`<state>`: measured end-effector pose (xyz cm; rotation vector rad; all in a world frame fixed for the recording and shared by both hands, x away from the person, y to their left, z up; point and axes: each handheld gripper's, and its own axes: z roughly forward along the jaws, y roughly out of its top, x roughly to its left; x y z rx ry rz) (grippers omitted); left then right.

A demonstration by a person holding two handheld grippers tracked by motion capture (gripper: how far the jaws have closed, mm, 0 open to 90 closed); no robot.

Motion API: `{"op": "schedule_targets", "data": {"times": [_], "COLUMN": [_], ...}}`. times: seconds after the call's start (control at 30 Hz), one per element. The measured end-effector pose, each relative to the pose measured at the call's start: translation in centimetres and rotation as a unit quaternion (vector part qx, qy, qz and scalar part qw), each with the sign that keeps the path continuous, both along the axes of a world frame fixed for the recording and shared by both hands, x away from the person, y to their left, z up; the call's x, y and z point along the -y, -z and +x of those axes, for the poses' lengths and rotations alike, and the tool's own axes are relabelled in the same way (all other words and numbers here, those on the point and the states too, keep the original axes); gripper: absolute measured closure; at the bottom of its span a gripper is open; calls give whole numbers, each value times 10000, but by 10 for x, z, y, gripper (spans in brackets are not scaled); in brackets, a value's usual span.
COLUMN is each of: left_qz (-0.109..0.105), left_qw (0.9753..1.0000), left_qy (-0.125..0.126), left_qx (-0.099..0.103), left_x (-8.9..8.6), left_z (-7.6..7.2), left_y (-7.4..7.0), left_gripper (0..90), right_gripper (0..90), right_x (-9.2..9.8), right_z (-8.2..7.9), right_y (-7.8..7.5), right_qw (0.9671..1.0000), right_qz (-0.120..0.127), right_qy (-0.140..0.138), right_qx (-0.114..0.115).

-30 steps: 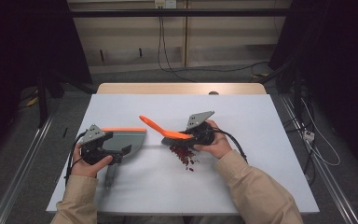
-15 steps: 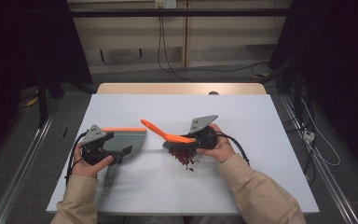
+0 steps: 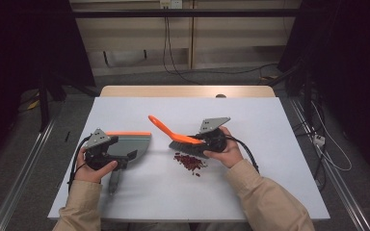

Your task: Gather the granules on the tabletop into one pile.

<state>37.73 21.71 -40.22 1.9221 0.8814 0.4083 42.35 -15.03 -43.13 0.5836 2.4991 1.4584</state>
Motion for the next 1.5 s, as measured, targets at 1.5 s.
{"op": "schedule_targets", "data": {"times": [1.5], "left_qz": [38], "left_qw": [9998], "left_qy": [183], "left_qx": [23], "left_x": [6], "left_z": [-6], "left_y": [0], "left_gripper": [69], "right_gripper": [711], "right_x": [63], "right_z": [-66], "right_y": [11], "right_qw": [9701], "right_qz": [57], "right_qy": [2424], "right_qx": [79]}}
